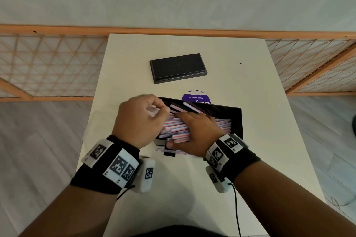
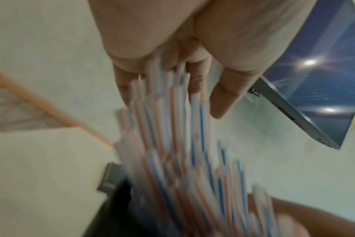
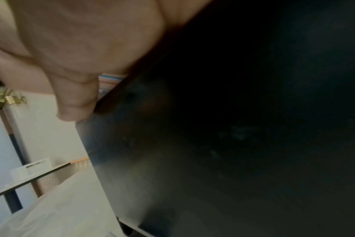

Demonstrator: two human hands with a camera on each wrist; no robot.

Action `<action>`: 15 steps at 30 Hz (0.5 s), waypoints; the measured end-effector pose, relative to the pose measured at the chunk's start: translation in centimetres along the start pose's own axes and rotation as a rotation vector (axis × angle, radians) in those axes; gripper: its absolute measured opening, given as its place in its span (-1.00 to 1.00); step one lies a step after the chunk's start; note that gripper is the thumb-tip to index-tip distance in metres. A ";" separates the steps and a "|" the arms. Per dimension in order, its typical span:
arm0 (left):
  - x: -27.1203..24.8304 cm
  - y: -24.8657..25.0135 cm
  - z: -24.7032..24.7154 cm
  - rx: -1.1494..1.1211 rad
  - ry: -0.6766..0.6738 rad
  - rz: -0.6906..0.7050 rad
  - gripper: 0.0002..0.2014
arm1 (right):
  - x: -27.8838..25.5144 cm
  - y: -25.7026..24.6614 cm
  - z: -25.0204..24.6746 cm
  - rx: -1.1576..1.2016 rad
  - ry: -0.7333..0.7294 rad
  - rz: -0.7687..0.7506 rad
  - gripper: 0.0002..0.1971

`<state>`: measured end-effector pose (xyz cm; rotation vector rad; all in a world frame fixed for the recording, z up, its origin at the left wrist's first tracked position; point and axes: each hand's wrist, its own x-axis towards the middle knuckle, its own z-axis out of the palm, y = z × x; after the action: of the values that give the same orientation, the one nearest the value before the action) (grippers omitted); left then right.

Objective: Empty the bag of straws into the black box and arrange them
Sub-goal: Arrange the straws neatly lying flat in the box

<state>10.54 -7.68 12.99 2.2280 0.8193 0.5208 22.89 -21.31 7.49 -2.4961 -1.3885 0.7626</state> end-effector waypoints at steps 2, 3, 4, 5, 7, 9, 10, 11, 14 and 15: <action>0.6 1.4 -0.8 0.059 0.076 0.079 -0.91 | 0.2 -0.1 0.0 -0.004 -0.011 0.011 -0.09; 1.1 2.1 -1.1 0.079 0.072 0.074 -0.92 | 0.3 -0.2 0.1 -0.005 -0.013 0.015 -0.08; 1.6 2.4 -1.1 0.101 0.028 0.033 -0.91 | 0.3 -0.2 0.1 -0.004 -0.012 0.020 -0.06; 2.1 2.5 -1.0 0.126 -0.046 -0.021 -0.89 | 0.4 -0.2 0.2 -0.003 -0.008 0.023 -0.03; 2.7 2.0 -0.5 0.203 -0.206 -0.097 -0.86 | 0.5 -0.2 0.1 -0.001 -0.021 0.030 0.03; 2.9 1.2 -0.2 0.236 -0.300 -0.139 -0.84 | 0.6 -0.4 -0.1 -0.005 -0.028 0.025 0.07; 2.8 1.1 -0.2 0.239 -0.331 -0.161 -0.85 | 0.7 -0.5 -0.2 -0.012 -0.031 0.017 0.07; 2.8 1.1 -0.2 0.245 -0.352 -0.175 -0.85 | 0.8 -0.7 -0.3 -0.024 -0.041 0.015 0.07; 2.9 1.7 -1.0 0.255 -0.273 -0.169 -0.86 | 1.1 -1.2 -0.5 -0.055 -0.097 0.016 0.05; 3.2 2.2 -1.2 0.228 -0.204 -0.172 -0.87 | 1.2 -1.4 -0.6 -0.055 -0.114 0.022 0.04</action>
<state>13.08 -6.18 15.78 2.3394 0.9910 0.1199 22.68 -19.49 8.10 -2.5494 -1.4398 0.8953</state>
